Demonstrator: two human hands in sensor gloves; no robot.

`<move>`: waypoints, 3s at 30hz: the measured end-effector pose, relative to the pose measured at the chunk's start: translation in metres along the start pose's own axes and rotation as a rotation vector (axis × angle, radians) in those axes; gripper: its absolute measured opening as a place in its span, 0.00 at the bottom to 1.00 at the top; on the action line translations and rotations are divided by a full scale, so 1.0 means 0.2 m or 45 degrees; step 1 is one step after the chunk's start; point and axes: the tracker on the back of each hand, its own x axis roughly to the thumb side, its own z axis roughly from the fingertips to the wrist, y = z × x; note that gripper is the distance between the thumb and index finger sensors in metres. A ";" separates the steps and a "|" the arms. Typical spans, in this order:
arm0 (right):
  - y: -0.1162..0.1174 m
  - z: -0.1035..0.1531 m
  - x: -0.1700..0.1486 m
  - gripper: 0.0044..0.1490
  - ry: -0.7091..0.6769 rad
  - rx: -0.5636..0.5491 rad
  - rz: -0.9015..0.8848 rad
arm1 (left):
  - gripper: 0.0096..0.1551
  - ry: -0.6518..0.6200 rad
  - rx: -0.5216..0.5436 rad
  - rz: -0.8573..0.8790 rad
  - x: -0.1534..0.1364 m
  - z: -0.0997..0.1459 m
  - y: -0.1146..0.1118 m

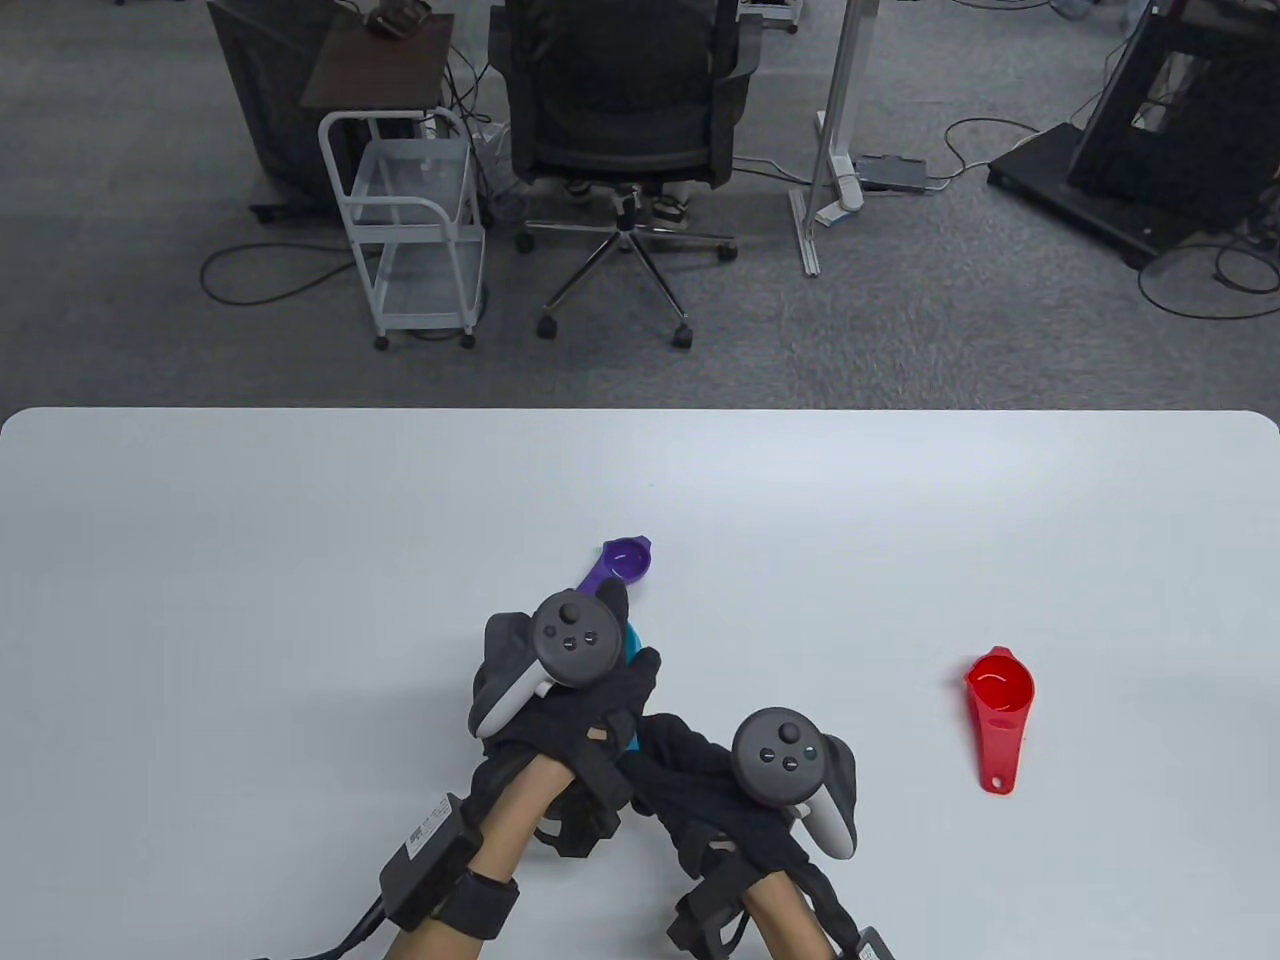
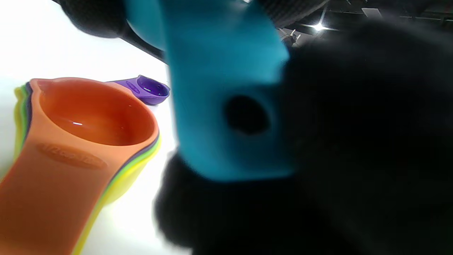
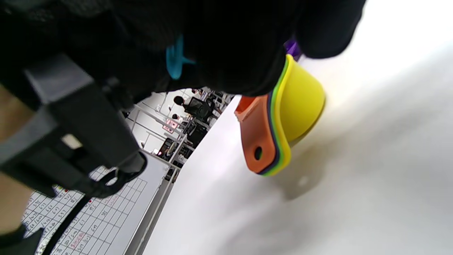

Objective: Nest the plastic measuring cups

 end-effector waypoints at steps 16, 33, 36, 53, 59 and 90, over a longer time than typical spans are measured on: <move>-0.21 0.02 -0.16 0.56 0.357 -0.294 0.681 | 0.47 0.133 -0.108 -0.467 -0.07 -0.07 -0.21; -0.16 0.00 -0.16 0.57 0.425 -0.155 0.741 | 0.47 0.192 -0.227 -0.436 -0.14 -0.12 -0.31; -0.16 0.00 -0.16 0.58 0.433 -0.137 0.751 | 0.49 0.184 -0.230 -0.436 -0.14 -0.11 -0.31; -0.22 -0.04 -0.18 0.56 0.519 -0.244 1.100 | 0.56 0.111 0.143 -0.649 -0.64 0.29 0.06; -0.53 -0.04 -0.31 0.54 0.661 -0.468 1.440 | 0.56 0.155 0.137 -0.614 -0.73 0.32 0.07; -0.79 -0.03 -0.50 0.54 0.737 -0.371 1.304 | 0.56 0.256 -0.118 -0.520 -0.80 0.27 -0.04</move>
